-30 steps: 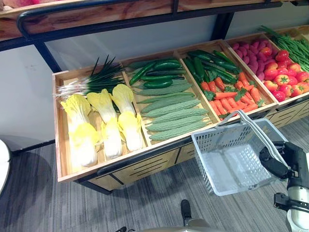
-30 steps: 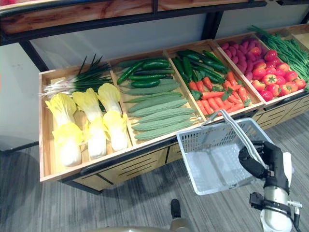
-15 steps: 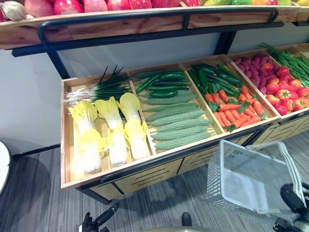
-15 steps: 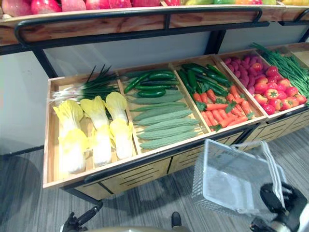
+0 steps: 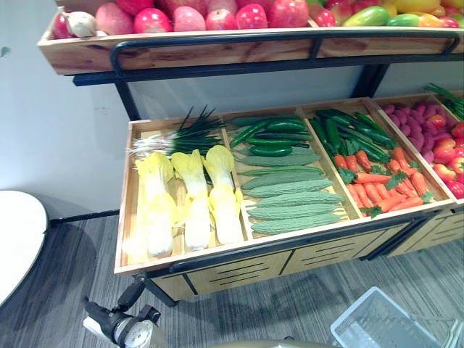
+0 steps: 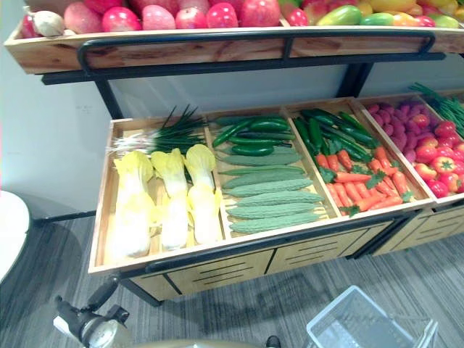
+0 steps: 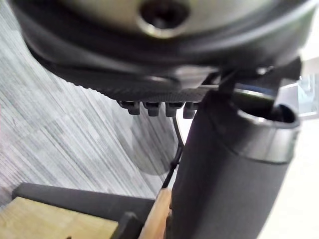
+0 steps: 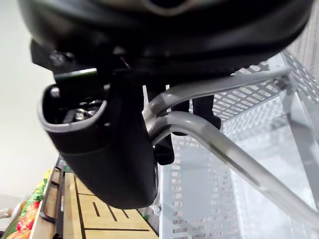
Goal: Pick vegetable in the basket
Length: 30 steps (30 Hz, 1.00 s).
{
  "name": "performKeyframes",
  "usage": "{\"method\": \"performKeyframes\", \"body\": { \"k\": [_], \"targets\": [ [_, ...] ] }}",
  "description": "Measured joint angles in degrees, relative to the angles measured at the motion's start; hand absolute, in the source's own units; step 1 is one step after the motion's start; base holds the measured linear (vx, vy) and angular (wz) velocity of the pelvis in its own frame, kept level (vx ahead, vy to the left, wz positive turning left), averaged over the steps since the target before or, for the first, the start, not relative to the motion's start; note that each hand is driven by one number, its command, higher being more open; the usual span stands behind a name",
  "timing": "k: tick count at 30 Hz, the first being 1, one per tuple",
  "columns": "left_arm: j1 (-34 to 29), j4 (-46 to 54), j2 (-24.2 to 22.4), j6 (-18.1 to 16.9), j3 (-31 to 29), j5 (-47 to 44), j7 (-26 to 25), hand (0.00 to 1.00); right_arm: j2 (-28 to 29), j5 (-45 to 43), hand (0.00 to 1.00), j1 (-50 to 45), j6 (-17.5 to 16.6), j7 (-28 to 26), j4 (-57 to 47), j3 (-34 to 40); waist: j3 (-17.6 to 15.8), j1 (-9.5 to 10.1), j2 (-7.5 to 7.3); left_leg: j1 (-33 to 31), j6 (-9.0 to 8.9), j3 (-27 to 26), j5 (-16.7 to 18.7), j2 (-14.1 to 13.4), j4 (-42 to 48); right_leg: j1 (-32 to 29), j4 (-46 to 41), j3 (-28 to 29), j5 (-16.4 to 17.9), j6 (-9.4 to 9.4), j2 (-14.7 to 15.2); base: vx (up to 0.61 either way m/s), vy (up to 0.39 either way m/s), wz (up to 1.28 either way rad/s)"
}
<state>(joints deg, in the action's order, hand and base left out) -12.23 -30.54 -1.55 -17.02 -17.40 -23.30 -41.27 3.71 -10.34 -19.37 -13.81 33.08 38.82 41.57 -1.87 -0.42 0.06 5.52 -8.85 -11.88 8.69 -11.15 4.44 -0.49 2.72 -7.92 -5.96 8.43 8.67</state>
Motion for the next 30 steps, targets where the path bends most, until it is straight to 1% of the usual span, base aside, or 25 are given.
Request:
{"method": "performKeyframes", "body": {
  "k": [1,5,8,12,15,17,18,19,20,22,24,26,29,30],
  "targets": [
    [-0.09,-0.06,-0.17,0.00,-0.23,-0.66,-0.69,1.00,0.06,-0.02,0.00,0.20,0.01,0.03,0.54,-0.02,-0.07,0.07,-0.12,0.00,0.01,0.16,0.00,0.04,0.00,0.13,0.00,-0.16,0.04,0.03,0.06,-0.01,0.005,0.15],
    [-0.31,-2.40,-1.17,0.06,-4.95,-3.86,-4.00,1.00,0.19,-0.01,0.00,1.40,0.66,0.02,3.65,-0.23,-0.06,0.38,-0.61,0.18,0.09,0.96,0.04,0.10,-0.11,1.29,0.00,-1.77,0.70,0.08,0.47,0.01,0.002,0.18],
    [-0.32,-4.02,-1.22,0.06,-7.65,-4.21,-6.19,1.00,0.19,-0.01,0.00,2.32,1.48,-0.04,4.89,-0.25,-0.13,0.64,-0.83,0.16,0.11,1.46,0.02,0.38,-0.33,1.57,0.01,-2.49,0.96,0.35,0.83,0.02,0.010,0.11],
    [0.35,-3.85,-1.12,-0.51,-10.20,-4.21,-8.93,1.00,0.18,0.04,0.00,2.82,1.58,-0.64,4.93,-0.25,-0.01,1.60,-0.78,0.23,0.12,1.53,0.00,0.76,-0.40,1.69,0.01,-2.81,1.11,0.55,1.23,0.02,0.015,0.04],
    [0.54,1.58,-1.02,-2.10,-13.62,-4.06,-11.43,1.00,0.16,0.06,0.00,3.11,2.21,-1.20,4.94,-0.23,0.14,1.82,-1.26,0.58,0.12,2.10,-0.01,0.75,-0.46,2.48,0.01,-3.63,1.52,0.73,1.29,0.02,-0.002,0.14],
    [0.51,9.19,-1.01,-3.98,-15.18,-1.78,-13.53,1.00,-0.53,0.08,0.00,3.07,2.41,-1.23,6.50,-0.22,0.29,2.04,-1.68,0.39,0.09,3.08,0.06,0.79,-0.68,3.06,0.00,-4.60,2.02,0.82,1.28,0.01,-0.013,0.22],
    [0.43,14.26,-0.99,-4.83,-15.56,0.33,-14.65,1.00,-1.00,0.07,0.00,3.02,2.46,-1.23,7.11,-0.21,0.35,2.58,-2.04,0.43,0.08,3.20,0.09,0.78,-0.82,3.21,0.00,-4.71,2.12,0.82,1.23,0.01,-0.008,0.12],
    [0.25,17.63,-0.83,-5.30,-15.56,2.09,-15.03,1.00,-1.23,0.08,0.00,2.88,2.48,-1.22,7.12,-0.20,0.34,2.92,-2.03,0.44,0.08,3.24,0.10,0.87,-0.89,3.24,0.00,-4.76,2.18,0.84,1.18,0.01,-0.006,0.08],
    [0.09,21.67,-0.65,-5.63,-15.52,4.51,-14.98,1.00,-1.68,0.07,0.00,2.85,2.50,-1.22,7.12,-0.19,0.37,3.06,-2.12,0.44,0.08,3.44,0.10,1.12,-0.93,3.35,0.00,-4.92,2.24,0.89,1.10,0.01,-0.005,0.06],
    [0.11,25.90,-0.60,-6.33,-15.40,6.12,-14.72,1.00,-2.14,0.06,0.00,2.87,2.50,-1.22,7.12,-0.19,0.38,3.14,-2.05,0.44,0.09,3.57,0.10,1.27,-0.90,3.42,0.00,-5.07,2.30,0.95,1.20,0.02,0.001,0.06],
    [0.04,31.09,-0.64,-6.56,-14.37,7.62,-13.88,1.00,-2.34,0.04,0.00,2.87,2.51,-1.22,7.12,-0.06,0.35,3.14,-1.67,0.43,0.04,3.77,0.13,1.32,-0.89,3.57,0.00,-5.44,2.49,1.07,1.29,0.03,0.003,0.07],
    [-0.46,34.03,-0.69,-6.56,-12.67,7.63,-11.94,1.00,-2.40,0.04,0.00,2.89,2.53,-1.22,7.11,0.02,0.25,3.14,-1.64,0.42,-0.15,3.97,0.26,1.28,-0.79,3.69,0.00,-5.65,2.51,1.09,1.29,0.02,-0.001,0.05],
    [-1.59,36.94,-1.12,-6.43,-8.58,7.61,-6.98,1.00,-2.41,0.05,0.00,2.92,2.95,-1.22,7.11,0.02,0.19,3.15,-1.64,0.26,-0.15,4.02,0.80,1.21,-0.09,3.82,0.00,-5.66,2.55,1.15,1.31,0.00,0.000,0.00],
    [-2.02,37.18,-1.13,-6.16,-6.16,7.61,-4.89,1.00,-2.41,0.05,0.00,2.87,3.17,-1.22,7.11,0.01,0.19,3.14,-1.63,0.26,0.00,3.97,0.91,1.26,0.02,3.89,0.00,-5.63,2.66,1.25,1.29,0.00,0.000,0.00]
  ]
}}
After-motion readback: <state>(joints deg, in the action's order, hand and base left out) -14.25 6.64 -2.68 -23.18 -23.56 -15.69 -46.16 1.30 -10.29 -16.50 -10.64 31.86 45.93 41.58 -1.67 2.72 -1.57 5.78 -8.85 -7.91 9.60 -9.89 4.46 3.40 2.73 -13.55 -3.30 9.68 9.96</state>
